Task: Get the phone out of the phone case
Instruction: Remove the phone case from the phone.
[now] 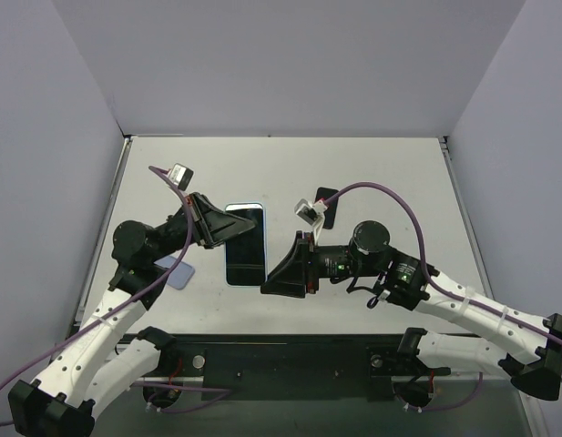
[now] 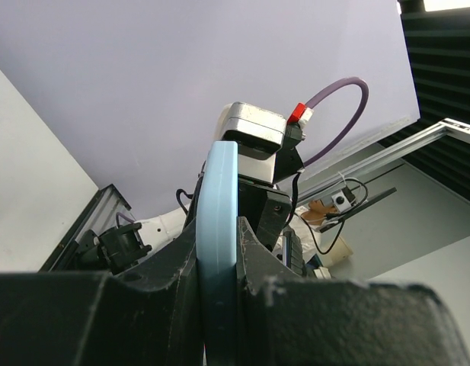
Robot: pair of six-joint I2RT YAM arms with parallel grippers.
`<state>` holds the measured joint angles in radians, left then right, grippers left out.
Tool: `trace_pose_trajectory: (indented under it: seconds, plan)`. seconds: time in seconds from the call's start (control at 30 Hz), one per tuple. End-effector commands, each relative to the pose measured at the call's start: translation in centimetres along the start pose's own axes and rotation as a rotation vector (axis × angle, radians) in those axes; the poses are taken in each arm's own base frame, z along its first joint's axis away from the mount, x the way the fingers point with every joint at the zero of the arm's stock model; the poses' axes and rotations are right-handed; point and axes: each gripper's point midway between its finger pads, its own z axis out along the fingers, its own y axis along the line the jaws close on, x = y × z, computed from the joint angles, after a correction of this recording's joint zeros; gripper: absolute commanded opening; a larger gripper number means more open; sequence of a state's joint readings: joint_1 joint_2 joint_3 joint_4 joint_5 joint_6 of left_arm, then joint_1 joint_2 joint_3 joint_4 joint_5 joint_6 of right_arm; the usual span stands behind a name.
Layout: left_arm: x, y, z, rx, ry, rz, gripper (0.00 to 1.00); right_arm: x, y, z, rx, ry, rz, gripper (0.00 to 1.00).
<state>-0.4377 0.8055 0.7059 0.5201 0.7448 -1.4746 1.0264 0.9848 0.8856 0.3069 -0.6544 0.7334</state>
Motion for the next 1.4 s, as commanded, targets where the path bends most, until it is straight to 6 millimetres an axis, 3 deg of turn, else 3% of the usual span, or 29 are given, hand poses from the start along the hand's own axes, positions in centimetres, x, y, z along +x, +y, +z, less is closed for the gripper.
trace_pose_trajectory:
  seconds: [0.0, 0.23, 0.37, 0.43, 0.57, 0.63, 0.8, 0.87, 0.9, 0.93, 1.07, 1.13, 1.23, 1.37]
  plan:
    - [-0.1, -4.7, -0.3, 0.127, -0.006, 0.077, 0.0, -2.3, 1.8, 0.0, -0.067, -0.058, -0.049, 0.25]
    - [0.0, -5.2, -0.4, 0.143, 0.005, 0.066, 0.0, -2.6, 1.8, 0.3, -0.08, -0.057, -0.044, 0.2]
    - [0.5, -6.0, -0.5, 0.188, 0.039, 0.03, 0.0, -2.4, 0.8, 0.5, -0.063, -0.036, -0.05, 0.11]
    - [0.7, -7.4, -0.9, 0.261, 0.051, 0.031, 0.0, -2.0, -0.5, 0.6, -0.029, -0.012, -0.058, 0.0]
    - [1.1, -9.1, -1.3, 0.328, 0.072, 0.02, 0.0, -1.2, -4.3, 1.0, 0.046, 0.023, -0.041, 0.0]
    - [1.3, -9.3, -1.3, 0.312, 0.081, 0.027, 0.0, -1.6, -6.2, 1.2, 0.101, 0.014, -0.01, 0.0]
    - [1.8, -9.7, -1.5, 0.309, 0.078, 0.038, 0.0, -4.0, -7.7, 2.2, 0.233, -0.035, 0.013, 0.0]
    - [2.0, -9.4, -1.3, 0.308, 0.073, 0.022, 0.0, -4.8, -9.5, 2.1, 0.392, -0.071, 0.023, 0.0]
    - [2.1, -9.4, -1.2, 0.311, 0.071, 0.013, 0.0, -3.8, -12.3, 0.8, 0.601, -0.07, 0.031, 0.0]
    - [1.9, -9.0, -1.0, 0.306, 0.058, 0.003, 0.0, -4.6, -13.6, -0.5, 0.744, -0.111, 0.017, 0.0]
    - [1.2, -7.2, -0.5, 0.252, -0.004, -0.021, 0.0, -4.4, -13.2, -0.4, 0.787, -0.164, -0.002, 0.0]
    - [0.4, -5.8, -0.5, 0.179, -0.081, 0.021, 0.0, -3.7, -11.7, -0.3, 0.71, -0.139, -0.017, 0.02]
    - [-1.3, -3.6, -1.1, 0.014, -0.212, 0.105, 0.0, -2.4, -9.6, -0.9, 0.598, -0.106, 0.013, 0.21]
    - [-3.2, -1.1, -2.7, -0.139, -0.351, 0.209, 0.0, -1.9, -6.0, -1.1, 0.423, -0.133, 0.108, 0.33]
